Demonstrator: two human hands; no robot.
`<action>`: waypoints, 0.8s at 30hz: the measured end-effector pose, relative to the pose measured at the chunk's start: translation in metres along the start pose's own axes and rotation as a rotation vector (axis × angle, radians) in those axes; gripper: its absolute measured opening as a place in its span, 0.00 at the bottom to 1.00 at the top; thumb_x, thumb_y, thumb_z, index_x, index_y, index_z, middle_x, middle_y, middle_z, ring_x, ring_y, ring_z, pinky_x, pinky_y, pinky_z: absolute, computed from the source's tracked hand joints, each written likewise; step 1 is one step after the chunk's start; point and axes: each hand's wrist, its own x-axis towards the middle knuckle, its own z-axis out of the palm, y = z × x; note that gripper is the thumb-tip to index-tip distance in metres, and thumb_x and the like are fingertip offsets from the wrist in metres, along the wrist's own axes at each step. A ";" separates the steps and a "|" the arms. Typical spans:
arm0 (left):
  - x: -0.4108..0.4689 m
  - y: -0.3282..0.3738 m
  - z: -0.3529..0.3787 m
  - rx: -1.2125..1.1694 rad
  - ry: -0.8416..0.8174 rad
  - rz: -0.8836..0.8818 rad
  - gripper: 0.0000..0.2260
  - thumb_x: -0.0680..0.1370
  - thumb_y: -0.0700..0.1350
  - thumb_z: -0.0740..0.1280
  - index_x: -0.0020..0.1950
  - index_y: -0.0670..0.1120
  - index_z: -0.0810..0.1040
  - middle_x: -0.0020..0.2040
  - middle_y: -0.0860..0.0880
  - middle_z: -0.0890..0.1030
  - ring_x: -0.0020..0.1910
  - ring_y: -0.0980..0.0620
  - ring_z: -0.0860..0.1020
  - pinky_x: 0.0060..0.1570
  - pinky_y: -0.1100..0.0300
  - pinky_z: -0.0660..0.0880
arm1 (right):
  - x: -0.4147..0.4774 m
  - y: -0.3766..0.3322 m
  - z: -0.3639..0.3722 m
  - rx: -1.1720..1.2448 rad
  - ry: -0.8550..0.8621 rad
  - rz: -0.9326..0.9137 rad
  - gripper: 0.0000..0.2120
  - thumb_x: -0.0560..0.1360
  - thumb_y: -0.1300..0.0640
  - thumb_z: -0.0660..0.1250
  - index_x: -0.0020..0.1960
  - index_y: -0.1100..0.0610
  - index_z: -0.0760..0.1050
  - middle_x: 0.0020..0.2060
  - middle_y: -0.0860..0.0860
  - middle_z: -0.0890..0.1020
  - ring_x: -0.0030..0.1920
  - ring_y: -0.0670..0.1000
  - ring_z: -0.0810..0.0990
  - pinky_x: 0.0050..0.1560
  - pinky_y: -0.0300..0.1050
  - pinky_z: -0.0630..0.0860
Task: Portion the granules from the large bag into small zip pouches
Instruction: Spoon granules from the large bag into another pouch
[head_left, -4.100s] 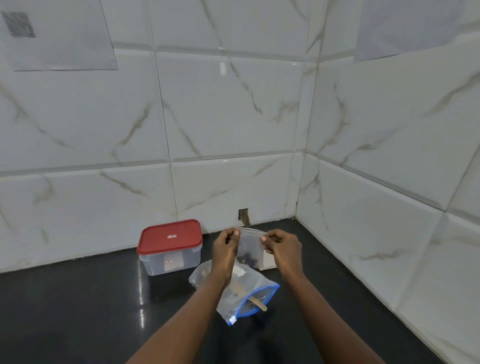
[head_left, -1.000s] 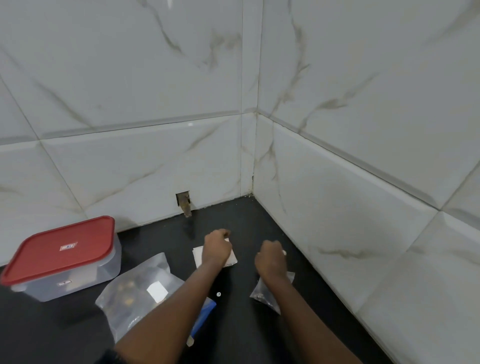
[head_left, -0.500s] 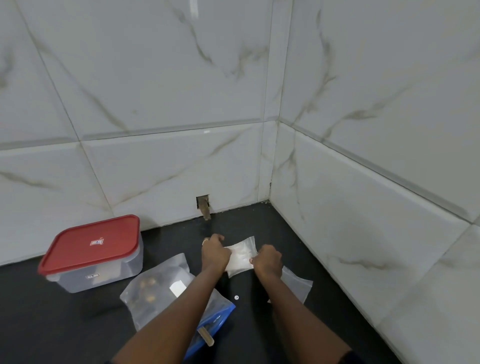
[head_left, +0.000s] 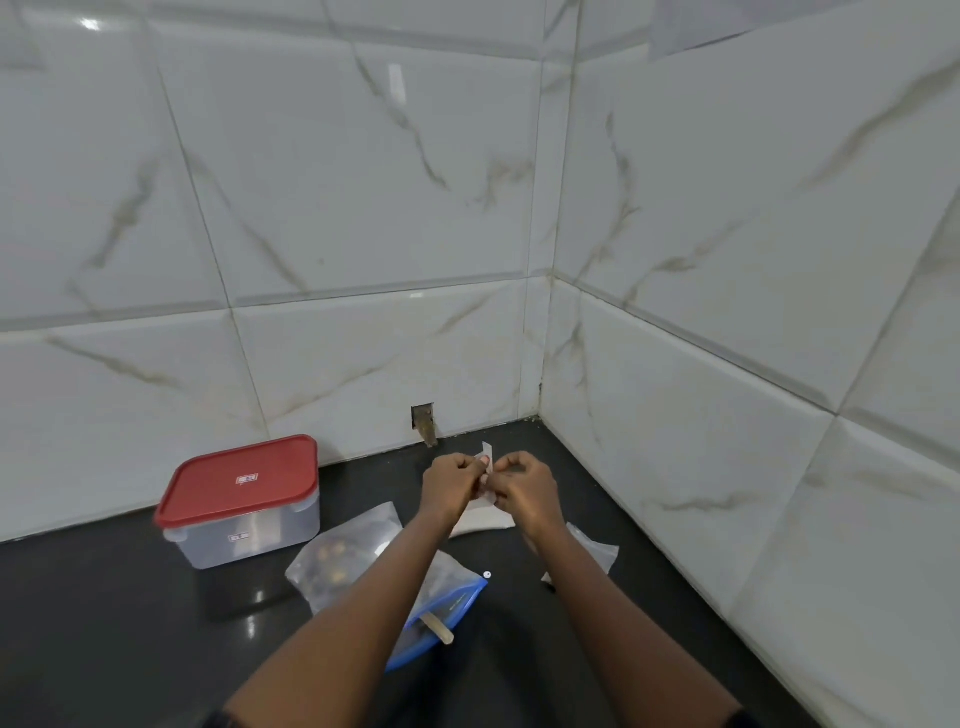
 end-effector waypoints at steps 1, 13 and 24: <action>-0.004 0.001 -0.004 -0.024 -0.009 -0.003 0.13 0.79 0.45 0.64 0.35 0.44 0.77 0.31 0.49 0.78 0.29 0.57 0.74 0.28 0.72 0.70 | -0.003 -0.001 0.001 0.055 -0.019 0.007 0.06 0.70 0.66 0.70 0.43 0.58 0.75 0.45 0.62 0.83 0.46 0.61 0.83 0.49 0.54 0.80; -0.034 -0.003 -0.047 -0.003 -0.002 0.043 0.11 0.78 0.47 0.65 0.43 0.41 0.80 0.39 0.44 0.82 0.38 0.51 0.79 0.46 0.56 0.77 | -0.041 -0.019 0.024 0.138 -0.173 0.061 0.08 0.73 0.67 0.69 0.49 0.61 0.73 0.49 0.62 0.82 0.49 0.57 0.83 0.46 0.45 0.81; -0.043 -0.005 -0.074 -0.001 -0.037 0.117 0.06 0.77 0.40 0.66 0.47 0.38 0.81 0.38 0.41 0.82 0.33 0.53 0.79 0.35 0.67 0.78 | -0.053 -0.025 0.039 0.033 -0.182 0.072 0.05 0.76 0.67 0.65 0.51 0.62 0.75 0.41 0.56 0.81 0.42 0.51 0.81 0.46 0.47 0.81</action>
